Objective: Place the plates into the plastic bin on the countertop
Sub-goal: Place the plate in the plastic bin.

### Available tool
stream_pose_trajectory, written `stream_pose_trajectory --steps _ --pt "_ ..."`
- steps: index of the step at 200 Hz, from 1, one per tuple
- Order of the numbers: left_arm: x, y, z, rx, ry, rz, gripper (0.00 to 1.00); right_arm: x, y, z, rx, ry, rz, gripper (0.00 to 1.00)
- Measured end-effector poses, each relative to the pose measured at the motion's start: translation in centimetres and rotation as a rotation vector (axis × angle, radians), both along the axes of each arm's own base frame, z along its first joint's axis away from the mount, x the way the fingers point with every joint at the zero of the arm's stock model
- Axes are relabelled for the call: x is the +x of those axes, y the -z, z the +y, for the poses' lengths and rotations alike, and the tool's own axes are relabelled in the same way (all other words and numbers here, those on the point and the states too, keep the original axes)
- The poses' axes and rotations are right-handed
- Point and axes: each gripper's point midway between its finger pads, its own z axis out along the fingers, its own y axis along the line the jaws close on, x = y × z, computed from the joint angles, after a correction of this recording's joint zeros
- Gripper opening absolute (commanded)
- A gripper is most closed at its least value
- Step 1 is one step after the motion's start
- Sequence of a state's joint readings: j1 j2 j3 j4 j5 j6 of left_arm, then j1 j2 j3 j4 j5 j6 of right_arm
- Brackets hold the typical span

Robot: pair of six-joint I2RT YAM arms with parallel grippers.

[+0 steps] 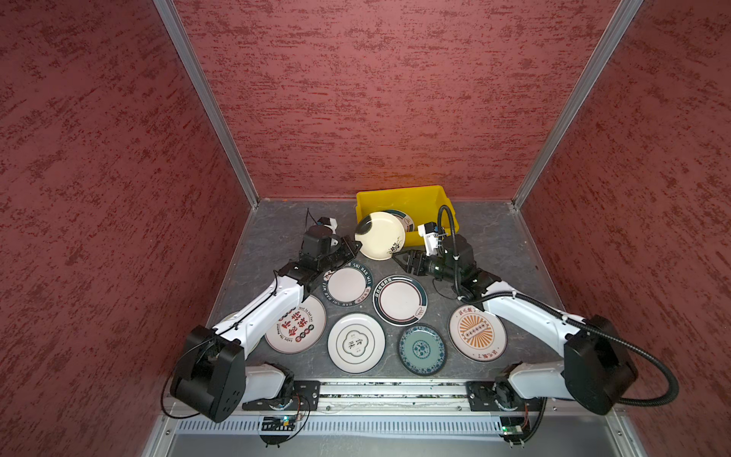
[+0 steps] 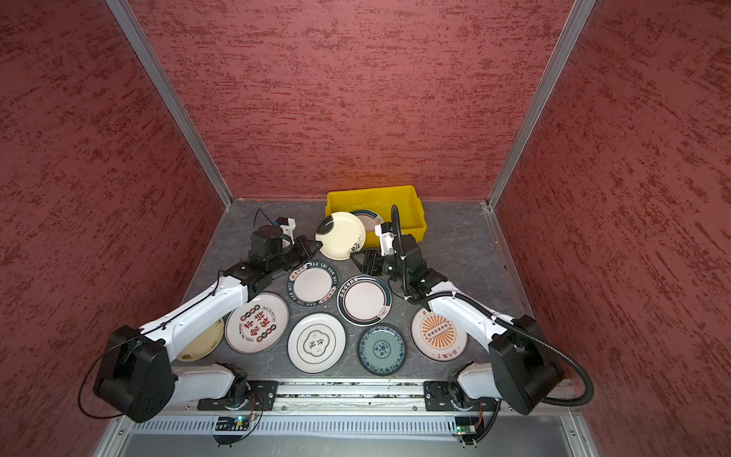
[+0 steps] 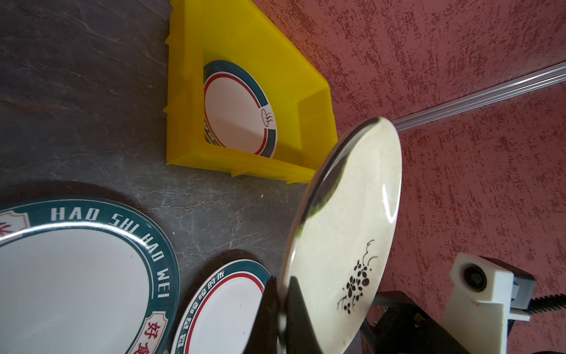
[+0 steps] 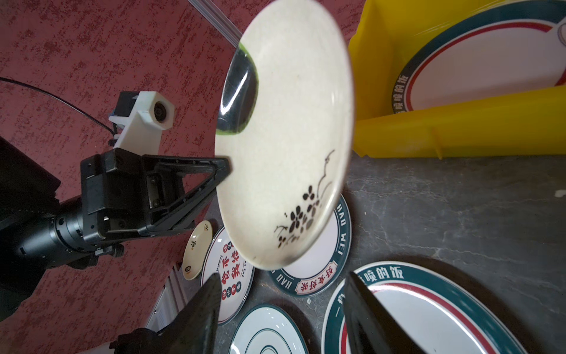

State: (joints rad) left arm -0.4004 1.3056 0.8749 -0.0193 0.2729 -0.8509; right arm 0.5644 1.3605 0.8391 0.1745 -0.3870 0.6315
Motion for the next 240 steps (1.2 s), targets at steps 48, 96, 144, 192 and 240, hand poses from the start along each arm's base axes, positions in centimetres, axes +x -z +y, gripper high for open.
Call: stream_pose_trajectory --steps 48,96,144,192,240 --pt "-0.7 -0.2 -0.7 -0.034 0.025 0.005 0.00 0.6 -1.3 0.0 0.015 0.017 -0.034 0.60" --pt "-1.6 -0.3 -0.6 -0.052 0.027 -0.003 0.00 1.2 -2.8 0.1 0.051 0.036 -0.069 0.45" --pt "-1.7 -0.3 -0.6 -0.057 0.029 -0.003 0.00 2.0 -2.1 0.3 0.050 0.062 -0.054 0.30" --pt "-1.8 0.1 -0.5 -0.056 0.027 0.008 0.00 2.5 -1.5 0.2 0.054 0.089 -0.033 0.10" --pt "-2.1 0.3 -0.7 -0.034 0.050 -0.006 0.14 3.5 -1.4 -0.2 0.076 0.140 -0.015 0.00"
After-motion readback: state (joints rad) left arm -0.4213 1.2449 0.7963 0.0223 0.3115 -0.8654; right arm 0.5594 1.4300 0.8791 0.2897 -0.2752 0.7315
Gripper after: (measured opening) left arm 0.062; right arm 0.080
